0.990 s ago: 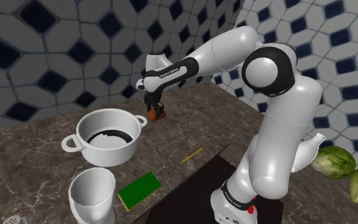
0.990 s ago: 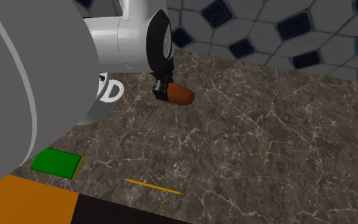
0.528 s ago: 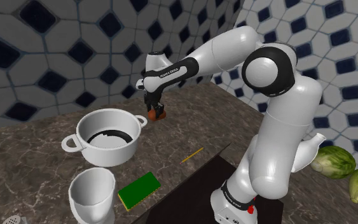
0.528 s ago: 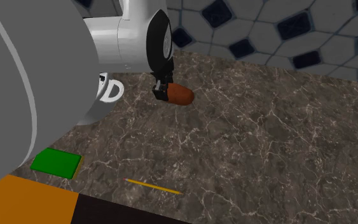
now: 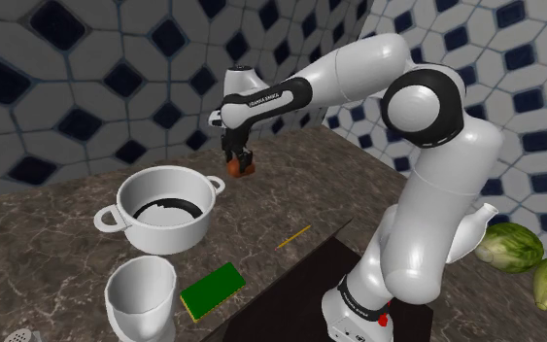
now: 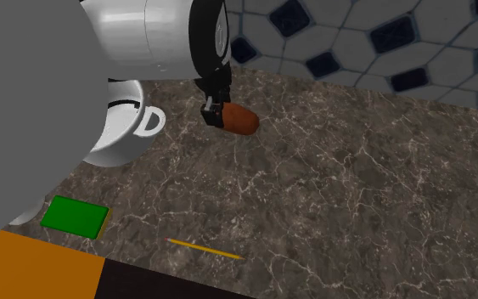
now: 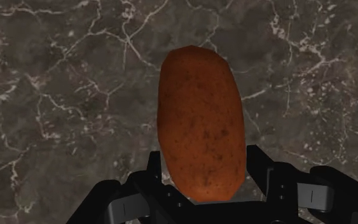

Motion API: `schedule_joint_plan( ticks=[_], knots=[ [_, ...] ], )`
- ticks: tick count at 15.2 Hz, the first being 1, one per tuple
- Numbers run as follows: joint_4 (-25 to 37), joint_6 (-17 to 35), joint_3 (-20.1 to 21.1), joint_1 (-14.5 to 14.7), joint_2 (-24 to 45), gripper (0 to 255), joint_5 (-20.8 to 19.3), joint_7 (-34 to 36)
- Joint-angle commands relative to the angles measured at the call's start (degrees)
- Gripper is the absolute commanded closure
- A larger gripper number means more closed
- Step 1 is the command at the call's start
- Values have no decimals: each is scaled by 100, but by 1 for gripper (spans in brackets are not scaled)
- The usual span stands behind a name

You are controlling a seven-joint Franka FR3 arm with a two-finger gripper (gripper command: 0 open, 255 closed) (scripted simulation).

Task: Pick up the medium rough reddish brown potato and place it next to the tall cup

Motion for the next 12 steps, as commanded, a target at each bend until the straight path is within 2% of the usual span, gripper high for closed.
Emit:
schedule_joint_plan(
  ticks=[1, 12],
  knots=[
    [37, -139, -10, 6, -104, 255, -31, 2],
    [455, -925, -23, 41, -487, 255, -130, 10]
  ],
)
